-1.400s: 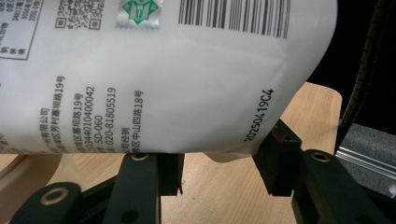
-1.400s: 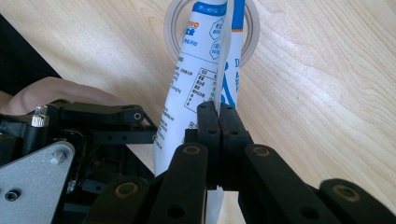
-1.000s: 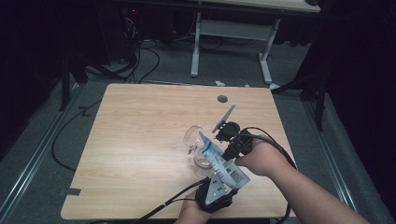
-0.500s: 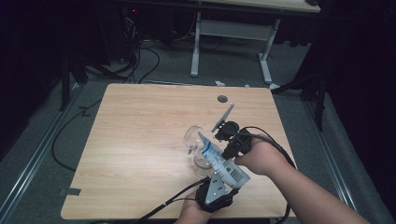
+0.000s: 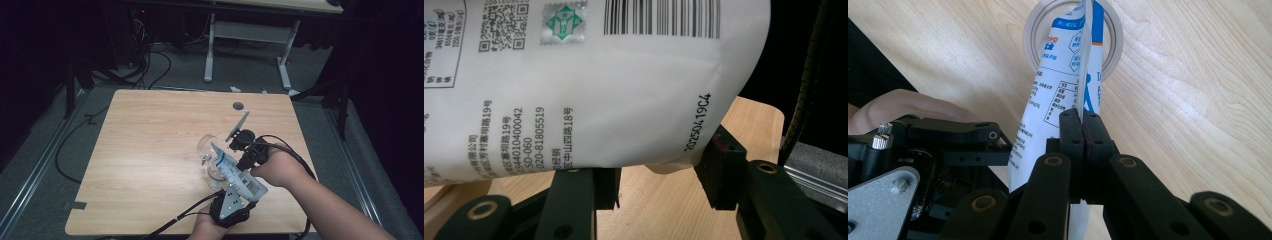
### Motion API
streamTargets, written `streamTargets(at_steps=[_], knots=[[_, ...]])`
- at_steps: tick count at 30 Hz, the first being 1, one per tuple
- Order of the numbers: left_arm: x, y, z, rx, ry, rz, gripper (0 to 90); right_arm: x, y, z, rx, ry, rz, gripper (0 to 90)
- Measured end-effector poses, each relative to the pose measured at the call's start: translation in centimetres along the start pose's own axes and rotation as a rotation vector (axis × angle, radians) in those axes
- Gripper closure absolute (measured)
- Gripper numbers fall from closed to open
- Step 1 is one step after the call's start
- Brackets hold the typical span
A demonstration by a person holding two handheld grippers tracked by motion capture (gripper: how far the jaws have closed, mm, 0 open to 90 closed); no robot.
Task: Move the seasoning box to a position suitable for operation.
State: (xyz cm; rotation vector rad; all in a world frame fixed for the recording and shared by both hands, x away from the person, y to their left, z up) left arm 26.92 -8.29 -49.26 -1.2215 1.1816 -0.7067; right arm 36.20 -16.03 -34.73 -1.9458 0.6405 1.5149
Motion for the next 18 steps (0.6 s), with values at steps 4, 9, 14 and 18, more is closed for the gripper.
streamTargets(at_steps=[4, 9, 14, 18], knots=[[0.02, -0.07, 0.02, 0.002, 0.000, 0.001, 57.5, -0.05, 0.02, -0.07, 0.004, 0.001, -0.007, 89.8], [0.06, -0.10, -0.04, 0.005, 0.001, 0.001, 57.5, -0.08, 0.09, -0.09, 0.005, 0.001, -0.003, 89.8], [0.04, -0.22, -0.02, 0.005, 0.000, 0.000, 57.6, -0.15, 0.11, -0.13, 0.017, -0.002, -0.005, 89.8], [0.09, -0.30, 0.00, 0.007, 0.000, 0.000, 57.6, -0.17, 0.08, -0.26, 0.001, -0.002, -0.013, 89.8]])
Point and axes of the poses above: each handheld gripper's, and its own axes: x roughly forward along the jaws, y roughly out of its underside, z roughly to its left, the point moved 2 cm from there along x, roughly forward along the jaws, and after that the axes turned 10 degrees about y, right-handed, at the moved point
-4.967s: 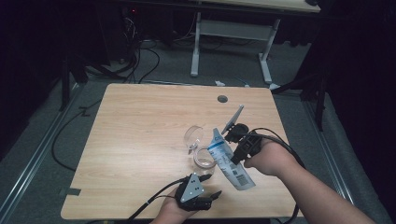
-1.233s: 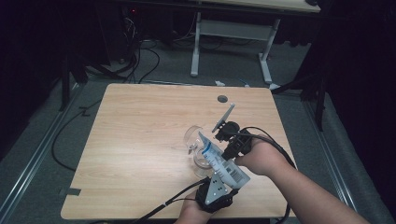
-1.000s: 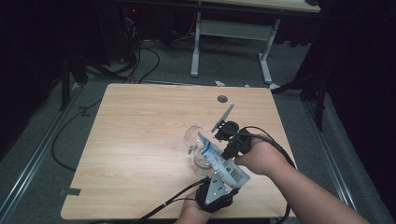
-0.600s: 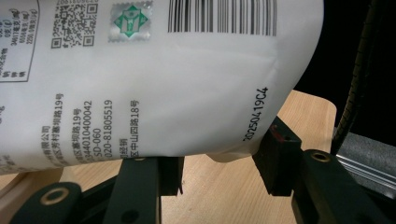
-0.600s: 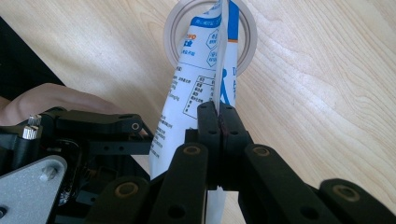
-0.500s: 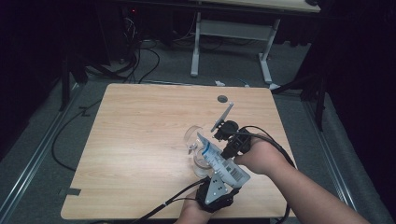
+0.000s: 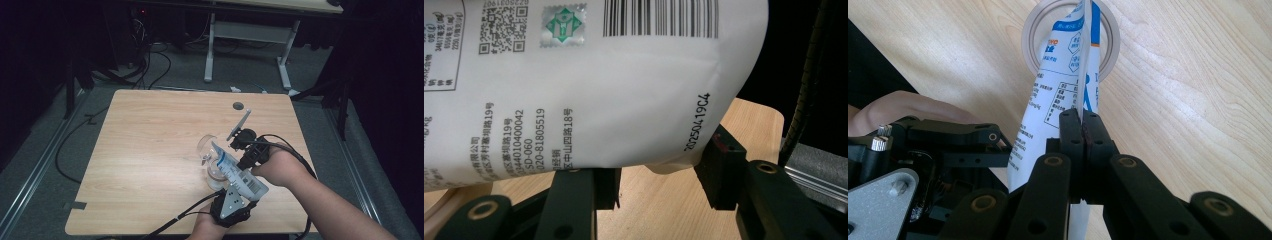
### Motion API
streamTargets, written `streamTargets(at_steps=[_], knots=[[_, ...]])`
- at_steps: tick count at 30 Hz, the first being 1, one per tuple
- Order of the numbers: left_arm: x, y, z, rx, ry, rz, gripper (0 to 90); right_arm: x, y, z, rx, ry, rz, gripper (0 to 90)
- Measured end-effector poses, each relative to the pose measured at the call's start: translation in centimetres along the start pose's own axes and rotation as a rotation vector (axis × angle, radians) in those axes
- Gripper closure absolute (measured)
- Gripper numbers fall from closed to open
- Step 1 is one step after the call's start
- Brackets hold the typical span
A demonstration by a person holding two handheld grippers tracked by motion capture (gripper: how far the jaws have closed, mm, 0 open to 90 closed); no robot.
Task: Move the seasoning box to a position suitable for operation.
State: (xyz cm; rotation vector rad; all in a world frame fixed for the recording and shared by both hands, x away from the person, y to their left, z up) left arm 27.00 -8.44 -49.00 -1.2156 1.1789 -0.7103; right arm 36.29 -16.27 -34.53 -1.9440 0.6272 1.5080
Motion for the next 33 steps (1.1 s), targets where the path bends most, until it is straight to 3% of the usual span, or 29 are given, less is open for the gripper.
streamTargets(at_steps=[33], knots=[[-0.09, -0.42, 0.08, 0.001, -0.001, -0.014, 57.8, -0.39, -0.27, 0.07, 0.010, 0.010, 0.000, 89.9]])
Point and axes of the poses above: each handheld gripper's, and its own axes: x roughly forward along the jaws, y roughly out of its underside, z roughly to its left, the point moved 2 cm from there along x, roughly forward along the jaws, and after that the axes turned 10 degrees about y, right-handed, at the moved point
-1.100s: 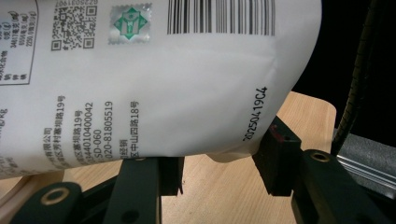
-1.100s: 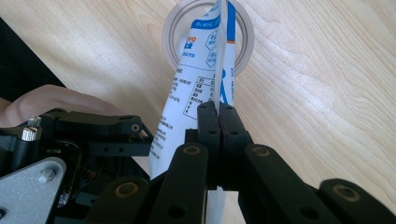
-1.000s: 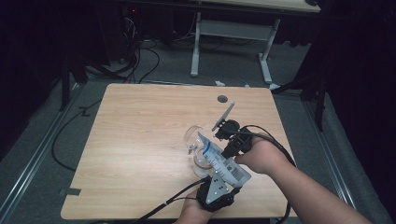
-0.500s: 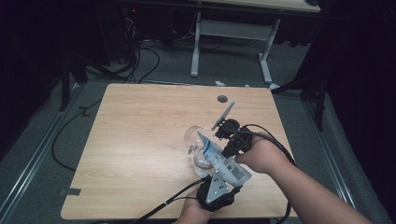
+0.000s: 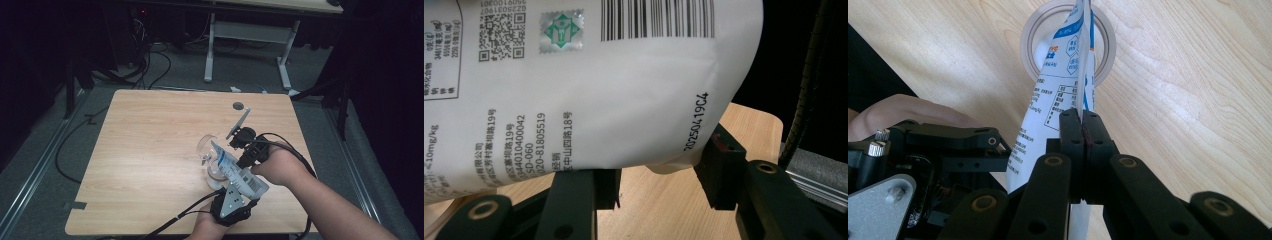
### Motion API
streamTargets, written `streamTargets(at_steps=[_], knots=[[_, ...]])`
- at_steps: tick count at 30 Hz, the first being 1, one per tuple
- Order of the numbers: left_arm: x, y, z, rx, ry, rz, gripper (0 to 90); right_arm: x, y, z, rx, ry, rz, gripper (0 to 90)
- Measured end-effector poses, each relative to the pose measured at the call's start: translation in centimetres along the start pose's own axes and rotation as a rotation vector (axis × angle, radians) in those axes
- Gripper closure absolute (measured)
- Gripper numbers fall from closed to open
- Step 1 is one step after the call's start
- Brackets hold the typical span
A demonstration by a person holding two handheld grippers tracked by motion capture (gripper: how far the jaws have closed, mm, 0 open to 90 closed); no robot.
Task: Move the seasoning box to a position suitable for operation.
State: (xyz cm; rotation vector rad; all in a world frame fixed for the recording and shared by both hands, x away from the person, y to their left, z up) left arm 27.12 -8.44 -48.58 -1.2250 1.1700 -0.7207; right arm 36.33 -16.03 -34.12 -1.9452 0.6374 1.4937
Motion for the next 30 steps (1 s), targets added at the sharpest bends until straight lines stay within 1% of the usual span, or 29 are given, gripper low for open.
streamTargets(at_steps=[12, 17, 23, 25, 27, 30], knots=[[-0.04, -0.20, 0.04, 0.000, -0.002, -0.007, 57.8, -0.13, -0.12, -0.08, -0.013, 0.003, -0.011, 89.9], [-0.06, -0.29, 0.04, 0.000, -0.002, -0.010, 57.8, -0.27, -0.14, -0.02, -0.007, 0.006, -0.009, 89.9], [-0.07, -0.34, 0.03, 0.002, -0.001, -0.010, 57.8, -0.26, -0.18, -0.10, -0.015, 0.004, -0.012, 89.9], [-0.06, -0.34, 0.03, 0.002, -0.002, -0.010, 57.9, -0.30, -0.19, 0.02, -0.001, 0.002, -0.005, 89.8], [-0.06, -0.35, 0.04, 0.003, -0.003, -0.011, 57.9, -0.27, -0.19, -0.04, -0.009, 0.002, -0.010, 89.8], [-0.06, -0.36, 0.03, 0.003, -0.001, -0.013, 57.9, -0.29, -0.21, -0.04, -0.008, 0.004, -0.009, 89.8]])
Point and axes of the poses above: each handheld gripper's, and its own axes: x roughly forward along the jaws, y roughly out of its underside, z roughly to its left, the point moved 2 cm from there along x, roughly forward along the jaws, and after that the axes turned 10 degrees about y, right-handed, at the moved point
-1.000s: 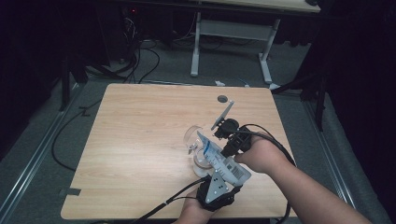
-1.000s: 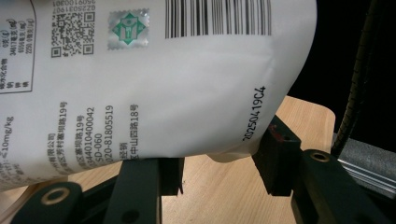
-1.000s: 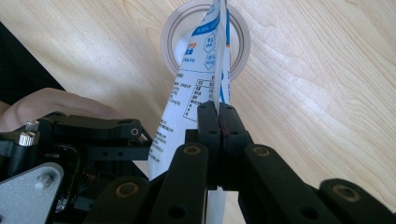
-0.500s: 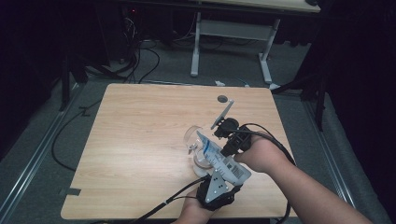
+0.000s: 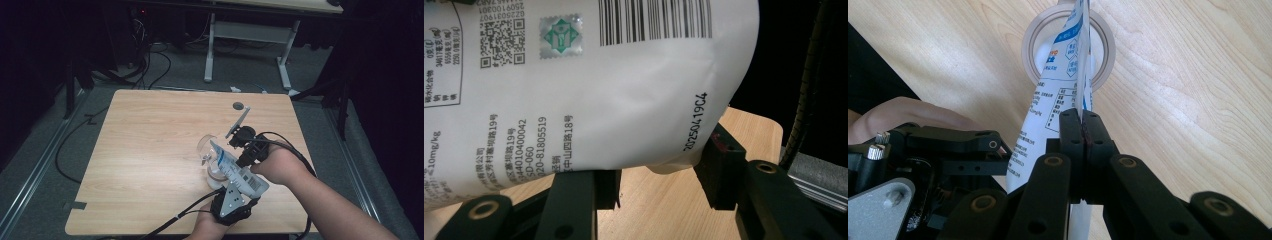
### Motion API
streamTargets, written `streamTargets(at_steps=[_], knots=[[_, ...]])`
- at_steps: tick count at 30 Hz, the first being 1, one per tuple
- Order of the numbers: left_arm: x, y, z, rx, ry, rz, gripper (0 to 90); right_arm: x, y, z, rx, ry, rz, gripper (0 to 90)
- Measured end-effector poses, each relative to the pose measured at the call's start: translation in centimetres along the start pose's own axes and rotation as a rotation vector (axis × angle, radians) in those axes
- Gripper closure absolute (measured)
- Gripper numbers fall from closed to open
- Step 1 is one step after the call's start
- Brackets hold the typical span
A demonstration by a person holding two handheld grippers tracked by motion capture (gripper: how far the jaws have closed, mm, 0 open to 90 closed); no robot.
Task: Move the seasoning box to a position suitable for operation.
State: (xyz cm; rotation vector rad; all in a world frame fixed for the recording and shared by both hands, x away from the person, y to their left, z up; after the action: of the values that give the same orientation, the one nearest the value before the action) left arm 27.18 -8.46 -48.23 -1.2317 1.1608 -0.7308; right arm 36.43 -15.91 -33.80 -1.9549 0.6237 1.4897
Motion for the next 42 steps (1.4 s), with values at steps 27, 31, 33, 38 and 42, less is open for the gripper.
streamTargets(at_steps=[27, 31, 33, 38, 42], knots=[[-0.07, -0.47, 0.06, 0.004, -0.004, -0.012, 58.0, -0.42, -0.19, 0.04, 0.005, 0.002, -0.008, 89.9], [-0.09, -0.52, 0.07, 0.004, -0.004, -0.014, 58.0, -0.47, -0.23, -0.03, -0.005, 0.004, -0.013, 89.9], [-0.10, -0.51, 0.09, 0.005, -0.005, -0.013, 58.1, -0.49, -0.24, -0.01, -0.003, 0.005, -0.012, 89.9], [-0.14, -0.49, 0.10, 0.006, -0.008, -0.012, 58.0, -0.44, -0.29, 0.01, -0.010, 0.004, -0.014, 89.9], [-0.15, -0.52, 0.14, 0.005, -0.009, -0.013, 58.1, -0.51, -0.36, 0.14, 0.003, 0.005, -0.008, 89.9]])
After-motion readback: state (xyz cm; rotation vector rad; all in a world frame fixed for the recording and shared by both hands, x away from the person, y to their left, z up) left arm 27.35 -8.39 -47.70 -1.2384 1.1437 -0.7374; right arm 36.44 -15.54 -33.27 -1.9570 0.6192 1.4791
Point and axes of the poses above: each handheld gripper's, and its own axes: x roughly forward along the jaws, y roughly out of its underside, z roughly to its left, the point moved 2 cm from there along x, roughly forward along the jaws, and after that the axes turned 10 degrees about y, right-handed, at the moved point
